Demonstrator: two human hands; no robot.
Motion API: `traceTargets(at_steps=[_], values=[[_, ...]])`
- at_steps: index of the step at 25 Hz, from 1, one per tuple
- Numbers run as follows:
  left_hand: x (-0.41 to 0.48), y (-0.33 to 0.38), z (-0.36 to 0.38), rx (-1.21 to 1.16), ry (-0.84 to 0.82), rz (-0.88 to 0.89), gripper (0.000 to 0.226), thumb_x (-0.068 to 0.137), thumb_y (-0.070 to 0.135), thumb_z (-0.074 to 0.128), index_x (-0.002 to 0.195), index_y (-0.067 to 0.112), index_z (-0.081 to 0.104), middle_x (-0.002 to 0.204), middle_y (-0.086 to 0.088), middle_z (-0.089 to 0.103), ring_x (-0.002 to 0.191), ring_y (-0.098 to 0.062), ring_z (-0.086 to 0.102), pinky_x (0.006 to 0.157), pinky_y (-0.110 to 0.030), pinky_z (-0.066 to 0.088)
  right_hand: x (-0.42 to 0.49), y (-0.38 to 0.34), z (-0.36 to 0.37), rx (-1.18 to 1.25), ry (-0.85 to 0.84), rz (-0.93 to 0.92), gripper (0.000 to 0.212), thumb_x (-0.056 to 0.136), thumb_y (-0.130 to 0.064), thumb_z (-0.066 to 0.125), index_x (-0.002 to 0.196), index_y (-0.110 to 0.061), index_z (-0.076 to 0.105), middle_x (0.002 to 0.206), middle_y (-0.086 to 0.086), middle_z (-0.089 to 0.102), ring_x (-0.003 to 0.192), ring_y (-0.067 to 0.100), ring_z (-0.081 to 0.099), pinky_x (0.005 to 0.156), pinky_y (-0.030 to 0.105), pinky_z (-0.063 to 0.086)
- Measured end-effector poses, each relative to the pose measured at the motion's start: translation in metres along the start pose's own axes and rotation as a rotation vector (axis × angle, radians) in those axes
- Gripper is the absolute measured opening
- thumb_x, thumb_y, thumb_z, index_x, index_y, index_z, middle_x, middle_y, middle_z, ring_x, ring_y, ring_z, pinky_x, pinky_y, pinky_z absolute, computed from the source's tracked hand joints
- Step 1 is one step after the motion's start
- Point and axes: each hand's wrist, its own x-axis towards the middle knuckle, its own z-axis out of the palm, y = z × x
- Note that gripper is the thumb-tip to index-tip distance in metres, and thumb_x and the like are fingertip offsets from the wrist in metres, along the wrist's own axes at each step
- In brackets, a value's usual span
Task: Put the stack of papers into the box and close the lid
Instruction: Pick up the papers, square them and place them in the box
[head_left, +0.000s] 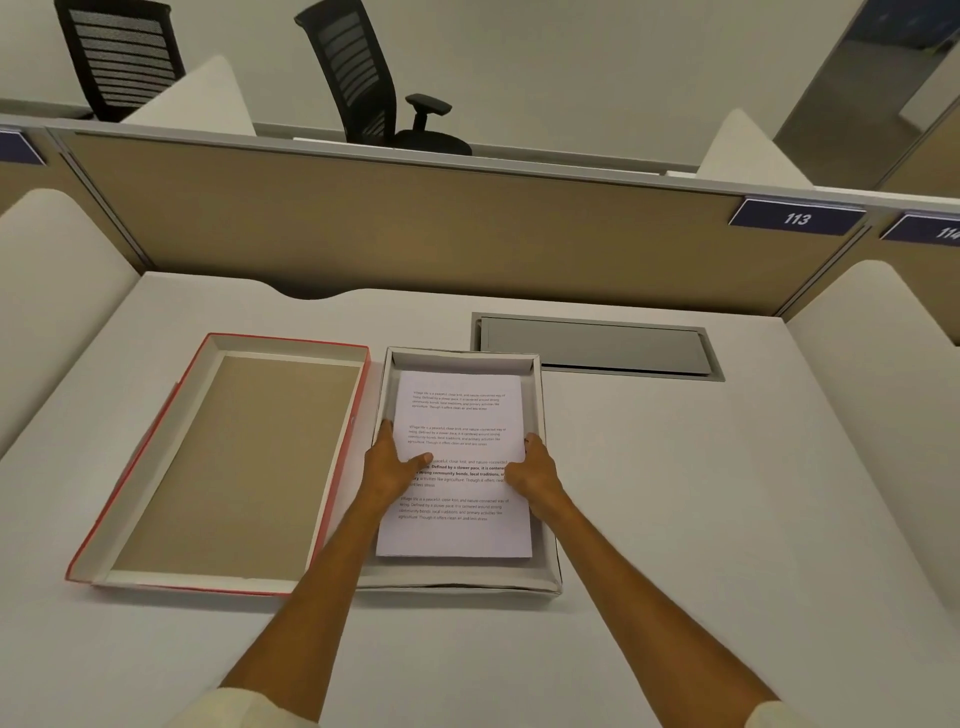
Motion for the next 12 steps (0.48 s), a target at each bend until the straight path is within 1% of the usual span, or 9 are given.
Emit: traceTargets(at_steps=[2, 4, 5, 6, 7, 8, 9, 11, 12], values=[[-0.005, 0.011, 0.0, 0.115, -0.018, 0.059, 0.078, 0.085, 0.022, 0.072, 0.146, 0.003, 0.026, 0.15, -0.014, 0.044, 0.136, -0.035, 0.045, 0.11, -0.049, 0.041, 0.0, -0.002, -0.003, -0.065, -0.001, -0.039, 0.049, 0.09, -0.006, 0.06, 0.133, -0.008, 0.036, 0.131, 0.013, 0.053, 0.116, 0.03, 0.058, 0.094, 0.038, 0.052], [-0.019, 0.025, -0.002, 0.169, 0.042, 0.201, 0.071, 0.088, 0.023, 0.07, 0.145, 0.009, 0.031, 0.148, -0.008, 0.048, 0.134, -0.031, 0.049, 0.106, -0.043, 0.044, 0.002, -0.009, -0.007, -0.122, 0.016, -0.102, 0.046, 0.09, -0.004, 0.059, 0.131, -0.009, 0.038, 0.13, 0.013, 0.055, 0.114, 0.029, 0.059, 0.087, 0.033, 0.054], [-0.029, 0.032, -0.003, 0.136, 0.062, 0.225, 0.067, 0.088, 0.026, 0.069, 0.144, 0.011, 0.036, 0.146, -0.006, 0.051, 0.133, -0.029, 0.051, 0.103, -0.041, 0.045, 0.006, -0.015, -0.01, -0.143, 0.031, -0.146, 0.045, 0.09, -0.003, 0.059, 0.13, -0.009, 0.039, 0.129, 0.012, 0.057, 0.112, 0.028, 0.061, 0.08, 0.029, 0.054], [-0.039, 0.036, -0.005, 0.046, 0.052, 0.174, 0.066, 0.087, 0.03, 0.07, 0.143, 0.011, 0.04, 0.144, -0.005, 0.053, 0.131, -0.028, 0.053, 0.1, -0.038, 0.046, 0.01, -0.022, -0.014, -0.157, 0.046, -0.196, 0.044, 0.09, -0.002, 0.058, 0.13, -0.009, 0.041, 0.129, 0.012, 0.058, 0.11, 0.027, 0.062, 0.073, 0.023, 0.053], [-0.05, 0.038, -0.006, -0.105, -0.001, 0.054, 0.067, 0.086, 0.033, 0.071, 0.142, 0.009, 0.043, 0.142, -0.006, 0.055, 0.127, -0.027, 0.056, 0.097, -0.037, 0.049, 0.015, -0.03, -0.017, -0.168, 0.055, -0.248, 0.044, 0.091, -0.002, 0.058, 0.131, -0.009, 0.042, 0.131, 0.011, 0.058, 0.109, 0.023, 0.061, 0.07, 0.019, 0.05], [-0.06, 0.039, -0.007, -0.32, -0.095, -0.102, 0.066, 0.084, 0.033, 0.073, 0.139, 0.006, 0.048, 0.137, -0.009, 0.059, 0.121, -0.028, 0.061, 0.091, -0.034, 0.053, 0.021, -0.038, -0.021, -0.178, 0.054, -0.293, 0.043, 0.091, -0.003, 0.058, 0.131, -0.009, 0.044, 0.132, 0.01, 0.057, 0.108, 0.019, 0.059, 0.07, 0.017, 0.047], [-0.07, 0.038, -0.006, -0.544, -0.207, -0.27, 0.062, 0.083, 0.028, 0.075, 0.133, 0.001, 0.053, 0.131, -0.014, 0.063, 0.113, -0.029, 0.066, 0.085, -0.034, 0.058, 0.028, -0.046, -0.024, -0.194, 0.044, -0.33, 0.042, 0.092, -0.003, 0.058, 0.132, -0.009, 0.046, 0.134, 0.01, 0.057, 0.107, 0.016, 0.056, 0.073, 0.018, 0.046], [-0.088, 0.033, -0.003, -0.869, -0.36, -0.578, 0.049, 0.083, 0.013, 0.074, 0.124, -0.006, 0.054, 0.119, -0.027, 0.065, 0.104, -0.038, 0.069, 0.077, -0.042, 0.063, 0.045, -0.06, -0.026, -0.276, 0.006, -0.392, 0.041, 0.092, -0.005, 0.058, 0.131, -0.008, 0.048, 0.134, 0.011, 0.057, 0.112, 0.019, 0.057, 0.078, 0.02, 0.044], [-0.097, 0.029, 0.001, -0.975, -0.393, -0.688, 0.046, 0.084, 0.007, 0.072, 0.122, -0.008, 0.051, 0.122, -0.031, 0.06, 0.107, -0.044, 0.066, 0.076, -0.049, 0.062, 0.054, -0.066, -0.025, -0.339, -0.021, -0.42, 0.041, 0.092, -0.006, 0.058, 0.132, -0.008, 0.047, 0.134, 0.012, 0.057, 0.117, 0.024, 0.057, 0.08, 0.021, 0.043]])
